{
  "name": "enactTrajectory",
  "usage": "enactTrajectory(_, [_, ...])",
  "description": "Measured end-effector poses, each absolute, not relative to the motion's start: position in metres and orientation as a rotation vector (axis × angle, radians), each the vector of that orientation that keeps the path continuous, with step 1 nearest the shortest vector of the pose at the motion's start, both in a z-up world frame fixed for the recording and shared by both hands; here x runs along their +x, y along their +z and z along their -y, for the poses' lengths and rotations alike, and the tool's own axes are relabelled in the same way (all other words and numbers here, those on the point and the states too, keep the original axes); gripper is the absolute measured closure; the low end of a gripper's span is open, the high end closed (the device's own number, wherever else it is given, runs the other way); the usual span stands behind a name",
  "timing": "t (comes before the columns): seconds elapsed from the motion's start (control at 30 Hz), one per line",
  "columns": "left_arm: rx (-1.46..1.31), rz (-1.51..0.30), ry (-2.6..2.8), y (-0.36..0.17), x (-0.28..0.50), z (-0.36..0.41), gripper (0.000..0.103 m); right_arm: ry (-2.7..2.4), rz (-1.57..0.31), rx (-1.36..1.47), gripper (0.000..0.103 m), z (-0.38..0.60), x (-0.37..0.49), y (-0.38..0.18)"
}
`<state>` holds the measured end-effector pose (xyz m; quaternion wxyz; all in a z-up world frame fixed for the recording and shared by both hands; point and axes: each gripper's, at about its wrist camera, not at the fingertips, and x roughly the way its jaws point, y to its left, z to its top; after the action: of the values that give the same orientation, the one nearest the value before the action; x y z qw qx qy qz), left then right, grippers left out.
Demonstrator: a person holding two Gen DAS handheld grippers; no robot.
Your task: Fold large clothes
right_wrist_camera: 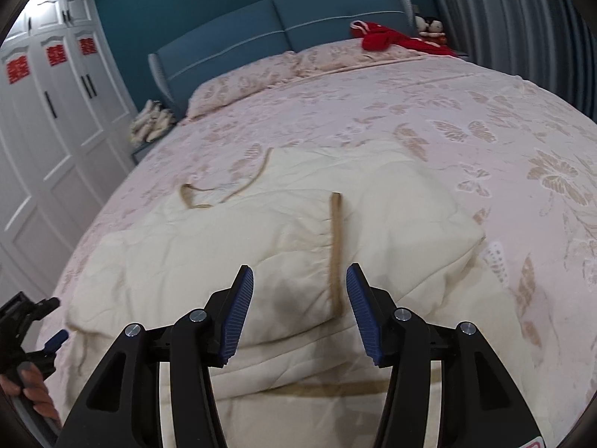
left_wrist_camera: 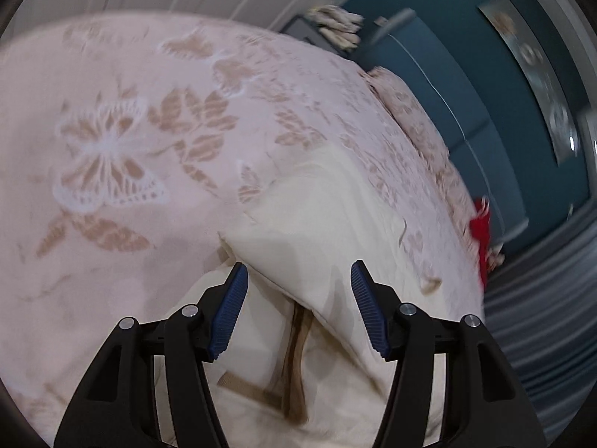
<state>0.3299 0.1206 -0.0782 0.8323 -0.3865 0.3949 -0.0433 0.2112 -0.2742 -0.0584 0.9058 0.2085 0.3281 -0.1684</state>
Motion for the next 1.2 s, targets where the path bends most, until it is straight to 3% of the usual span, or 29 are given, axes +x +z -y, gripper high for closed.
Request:
enactTrajectory(0.03, [-0.848, -0.841, -0.089, -0.082, 0.331, -0.122, 0.05, -0.355, -0.691, 0.431, 0.052, 0.275, 0.215, -0.062])
enactTrajectory(0.07, [-0.879, -0.85, -0.084, -0.088, 0.333, -0.124, 0.052, -0.353, -0.705, 0.432, 0.062, 0.277, 0.217, -0.066])
enactTrajectory(0.13, [-0.894, -0.863, -0.089, -0.096, 0.334, -0.123, 0.075, -0.317, -0.764, 0.423, 0.086, 0.274, 0.227, -0.076])
enactTrajectory(0.2, [-0.852, -0.855, -0.089, -0.094, 0.333, -0.12, 0.086, -0.291, -0.744, 0.403, 0.099, 0.272, 0.229, -0.071])
enactTrajectory(0.23, [-0.827, -0.838, -0.093, -0.089, 0.333, -0.119, 0.092, -0.283, -0.715, 0.397, 0.099, 0.273, 0.227, -0.063])
enactTrajectory(0.37, [-0.721, -0.769, -0.098, -0.068, 0.329, -0.111, 0.097, -0.269, -0.565, 0.387, 0.1, 0.279, 0.214, -0.026])
enactTrajectory(0.53, [-0.599, -0.791, -0.053, -0.076, 0.322, -0.094, 0.098, -0.294, -0.709, 0.291, 0.101, 0.281, 0.224, -0.058])
enactTrajectory(0.77, [-0.495, -0.84, -0.026, -0.104, 0.322, -0.083, 0.097, -0.307, -0.822, 0.301, 0.101, 0.286, 0.225, -0.094])
enactTrajectory(1.1, [-0.442, -0.849, -0.016, -0.113, 0.321, -0.075, 0.095, -0.318, -0.833, 0.285, 0.1, 0.281, 0.226, -0.104])
enactTrajectory(1.2, [-0.426, -0.847, -0.002, -0.104, 0.317, -0.075, 0.088, -0.324, -0.814, 0.334, 0.092, 0.286, 0.22, -0.096])
